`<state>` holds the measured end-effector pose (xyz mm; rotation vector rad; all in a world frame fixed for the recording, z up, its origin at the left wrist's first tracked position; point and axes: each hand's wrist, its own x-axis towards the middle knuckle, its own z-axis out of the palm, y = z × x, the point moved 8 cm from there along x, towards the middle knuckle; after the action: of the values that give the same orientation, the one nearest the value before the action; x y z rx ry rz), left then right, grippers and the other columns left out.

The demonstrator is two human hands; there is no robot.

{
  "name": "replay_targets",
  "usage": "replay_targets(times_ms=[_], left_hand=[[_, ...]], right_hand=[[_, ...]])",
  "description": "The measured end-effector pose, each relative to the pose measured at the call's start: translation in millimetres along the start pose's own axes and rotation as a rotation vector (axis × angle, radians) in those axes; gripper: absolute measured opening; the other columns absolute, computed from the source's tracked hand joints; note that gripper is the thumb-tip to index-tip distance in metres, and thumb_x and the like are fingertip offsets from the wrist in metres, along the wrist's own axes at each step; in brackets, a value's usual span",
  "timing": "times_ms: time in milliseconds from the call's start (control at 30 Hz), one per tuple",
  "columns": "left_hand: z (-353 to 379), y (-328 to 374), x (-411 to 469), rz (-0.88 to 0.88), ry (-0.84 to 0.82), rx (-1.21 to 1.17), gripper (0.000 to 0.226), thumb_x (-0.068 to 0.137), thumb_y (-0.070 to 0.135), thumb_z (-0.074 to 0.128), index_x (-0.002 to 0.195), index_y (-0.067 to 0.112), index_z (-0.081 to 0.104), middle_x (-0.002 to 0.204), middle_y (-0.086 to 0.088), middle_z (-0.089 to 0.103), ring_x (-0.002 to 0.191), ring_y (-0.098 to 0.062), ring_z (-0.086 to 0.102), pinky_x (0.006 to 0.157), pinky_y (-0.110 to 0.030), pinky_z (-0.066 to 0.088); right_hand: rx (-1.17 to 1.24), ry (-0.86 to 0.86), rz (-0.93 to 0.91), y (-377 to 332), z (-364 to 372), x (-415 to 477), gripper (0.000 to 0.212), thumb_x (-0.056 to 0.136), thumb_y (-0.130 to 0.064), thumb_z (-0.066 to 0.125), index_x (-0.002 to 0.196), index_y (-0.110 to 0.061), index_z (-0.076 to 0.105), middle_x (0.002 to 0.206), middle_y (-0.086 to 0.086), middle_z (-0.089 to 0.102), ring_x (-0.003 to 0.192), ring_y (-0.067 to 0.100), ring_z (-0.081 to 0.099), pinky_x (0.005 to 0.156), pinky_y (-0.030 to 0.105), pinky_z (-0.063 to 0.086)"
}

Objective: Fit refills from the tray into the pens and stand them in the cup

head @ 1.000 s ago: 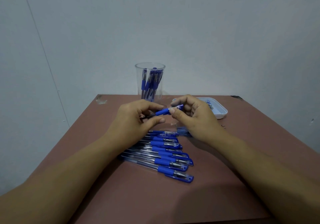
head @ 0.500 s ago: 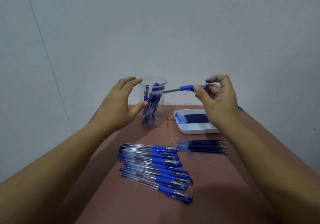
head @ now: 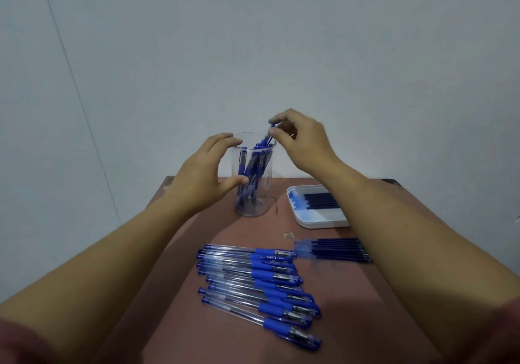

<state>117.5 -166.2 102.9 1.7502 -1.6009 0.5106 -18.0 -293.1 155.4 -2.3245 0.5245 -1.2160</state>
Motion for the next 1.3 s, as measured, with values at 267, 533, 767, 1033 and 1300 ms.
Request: replay_targets(times_ms=[267,533,767,1033,1300], left_hand=[[0,7,-7,-0.044,-0.030,-0.010,0.083,0.080,0.038,0.077,0.149,0.019,0.035,0.154,-0.003,0.037,0.140,-0.019,0.036,0.113,-0.037,0.035],[-11,57,-64,-0.001,-0.163,-0.036,0.072,0.087,0.063,0.052,0.147,0.026,0.036,0.145,0.005,0.044,0.132,-0.011,0.040,0.107,-0.026,0.031],[27,60,-108,-0.006,-0.412,-0.161,0.065,0.084,0.069,0.041,0.133,0.029,0.055,0.131,0.016,0.054,0.117,0.003,0.050,0.102,-0.017,0.039],[30,60,-118,-0.072,-0.444,-0.207,0.054,0.087,0.060,0.046,0.129,0.029,0.059,0.120,0.017,0.062,0.106,0.003,0.055,0.095,-0.016,0.042],[25,60,-115,-0.088,-0.413,-0.247,0.043,0.092,0.051,0.055,0.127,0.028,0.061,0.120,0.015,0.064,0.108,0.002,0.057,0.094,-0.017,0.044]], right_hand=[[-0.182,-0.215,0.008,1,13,-24,0.034,0.101,-0.041,0.045,0.130,-0.030,0.060,0.116,-0.003,0.044,0.120,0.018,0.035,0.103,0.032,0.032],[-0.243,-0.341,-0.105,-10,-14,-105,0.023,0.092,-0.037,0.063,0.114,-0.032,0.065,0.105,-0.021,0.052,0.103,0.002,0.042,0.088,0.008,0.028],[-0.331,-0.529,-0.043,20,11,-157,0.025,0.089,-0.041,0.066,0.112,-0.033,0.070,0.104,-0.018,0.053,0.101,0.006,0.038,0.087,0.020,0.034],[-0.454,-0.595,-0.043,22,23,-161,0.027,0.092,-0.044,0.060,0.116,-0.035,0.069,0.114,-0.013,0.054,0.099,0.007,0.030,0.088,0.025,0.026],[-0.434,-0.519,-0.049,20,24,-158,0.023,0.095,-0.038,0.058,0.111,-0.026,0.069,0.112,-0.010,0.055,0.100,0.006,0.031,0.093,0.030,0.030]])
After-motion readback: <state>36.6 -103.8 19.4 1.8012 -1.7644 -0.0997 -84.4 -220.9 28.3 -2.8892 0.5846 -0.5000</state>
